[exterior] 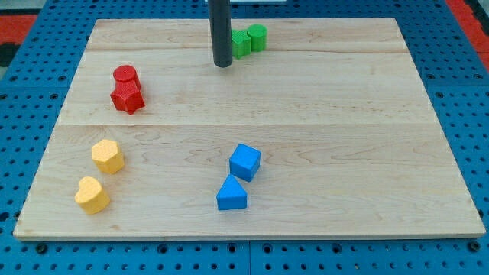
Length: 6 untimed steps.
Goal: Locate the arm diagonal top left to the red circle
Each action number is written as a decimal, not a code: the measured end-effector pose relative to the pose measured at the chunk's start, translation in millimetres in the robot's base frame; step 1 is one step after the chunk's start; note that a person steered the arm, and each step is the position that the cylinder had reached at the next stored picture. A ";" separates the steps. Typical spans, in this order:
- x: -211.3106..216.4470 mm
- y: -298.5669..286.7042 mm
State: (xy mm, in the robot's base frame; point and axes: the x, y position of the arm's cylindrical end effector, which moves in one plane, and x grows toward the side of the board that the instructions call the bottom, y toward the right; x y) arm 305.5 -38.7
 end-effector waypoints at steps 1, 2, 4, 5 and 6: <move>0.8 -4.0; 0.3 -54.0; -1.7 -162.0; -1.7 -166.7; -3.5 -166.7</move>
